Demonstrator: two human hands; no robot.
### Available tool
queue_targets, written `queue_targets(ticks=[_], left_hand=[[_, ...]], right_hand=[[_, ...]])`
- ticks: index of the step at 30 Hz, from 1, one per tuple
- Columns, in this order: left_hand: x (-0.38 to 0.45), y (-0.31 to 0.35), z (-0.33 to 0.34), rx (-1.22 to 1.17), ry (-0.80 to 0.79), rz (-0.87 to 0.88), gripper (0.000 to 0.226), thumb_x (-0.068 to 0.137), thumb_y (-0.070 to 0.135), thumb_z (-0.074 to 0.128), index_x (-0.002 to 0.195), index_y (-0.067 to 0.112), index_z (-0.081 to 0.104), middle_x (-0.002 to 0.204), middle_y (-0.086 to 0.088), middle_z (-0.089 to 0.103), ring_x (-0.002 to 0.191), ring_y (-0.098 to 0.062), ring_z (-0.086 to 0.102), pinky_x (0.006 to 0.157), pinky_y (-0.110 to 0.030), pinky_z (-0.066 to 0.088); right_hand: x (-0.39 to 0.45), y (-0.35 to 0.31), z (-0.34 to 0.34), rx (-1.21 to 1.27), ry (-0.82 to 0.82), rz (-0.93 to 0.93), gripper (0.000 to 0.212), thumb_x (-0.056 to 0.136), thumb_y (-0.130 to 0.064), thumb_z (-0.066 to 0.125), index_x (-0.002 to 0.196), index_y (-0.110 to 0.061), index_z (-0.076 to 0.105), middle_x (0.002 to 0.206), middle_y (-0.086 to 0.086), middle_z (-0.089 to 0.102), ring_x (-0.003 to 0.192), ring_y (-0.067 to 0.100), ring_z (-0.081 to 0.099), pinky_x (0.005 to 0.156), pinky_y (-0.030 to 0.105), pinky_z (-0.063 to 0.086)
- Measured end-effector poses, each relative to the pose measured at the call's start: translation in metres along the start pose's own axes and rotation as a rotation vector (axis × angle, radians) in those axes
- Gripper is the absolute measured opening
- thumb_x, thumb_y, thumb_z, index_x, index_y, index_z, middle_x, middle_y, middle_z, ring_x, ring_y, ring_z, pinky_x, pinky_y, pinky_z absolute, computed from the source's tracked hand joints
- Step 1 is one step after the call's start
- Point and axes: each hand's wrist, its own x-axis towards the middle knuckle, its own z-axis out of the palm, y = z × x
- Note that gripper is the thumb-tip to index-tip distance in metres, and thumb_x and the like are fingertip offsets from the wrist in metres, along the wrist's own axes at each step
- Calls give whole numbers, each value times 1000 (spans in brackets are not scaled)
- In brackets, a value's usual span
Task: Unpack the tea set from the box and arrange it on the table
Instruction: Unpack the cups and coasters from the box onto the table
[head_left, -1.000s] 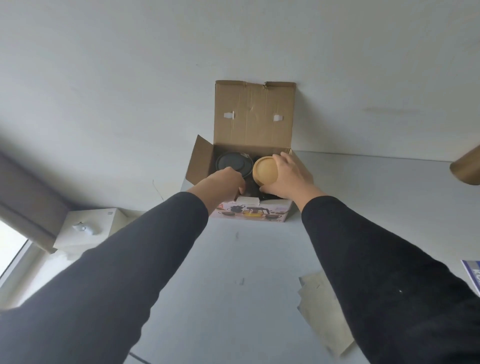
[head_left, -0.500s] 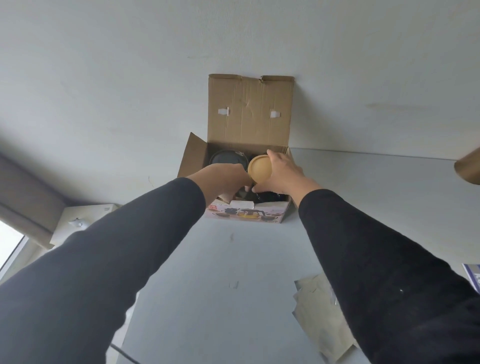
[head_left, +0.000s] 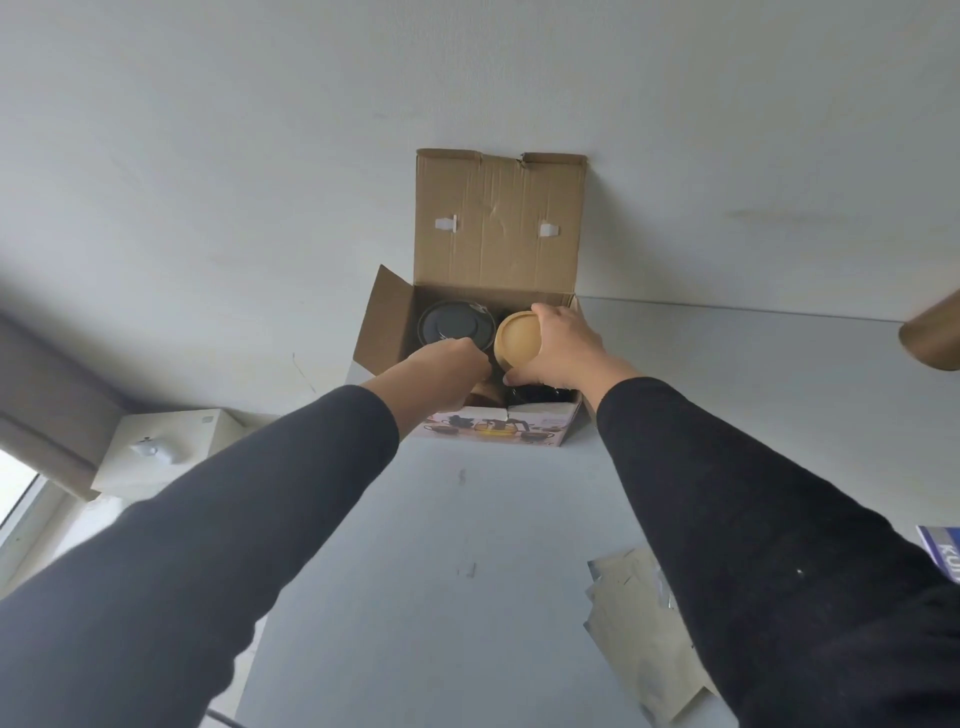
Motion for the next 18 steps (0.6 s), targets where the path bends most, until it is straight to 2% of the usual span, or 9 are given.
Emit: queue_targets(ticks=[2,8,12,18], left_hand=[[-7,-2,-1,-71,33,-48,31,93,7,53,123,12,58,106,-8,64,87,-19,59,72,-23,47],[-29,-9,-25,-212,169,-98,28,96,18,49,121,10,59,109,-9,63,98,-23,61,70,-25,45],[-38,-12,-54,-285,252,-108,28,94,18,55,120,10,61,106,-7,65,92,-23,63,80,-30,55],[-26,8,-99,-538,410,-234,20,93,13,51,105,4,65,92,-9,63,76,-21,59,61,-26,50]], right_hand=[[-4,-2,-3,30,32,18,108,60,-49,82,145,-18,24,144,7,36,129,28,38,99,39,38],[-24,-15,-35,37,150,42,114,59,-47,82,148,-16,18,147,9,32,135,27,30,105,38,33],[-50,-16,-62,-4,219,35,114,62,-45,83,149,-14,16,149,10,29,137,28,27,107,40,32],[-94,19,-102,-94,307,116,107,64,-44,81,146,-13,19,144,11,33,132,29,31,103,39,35]])
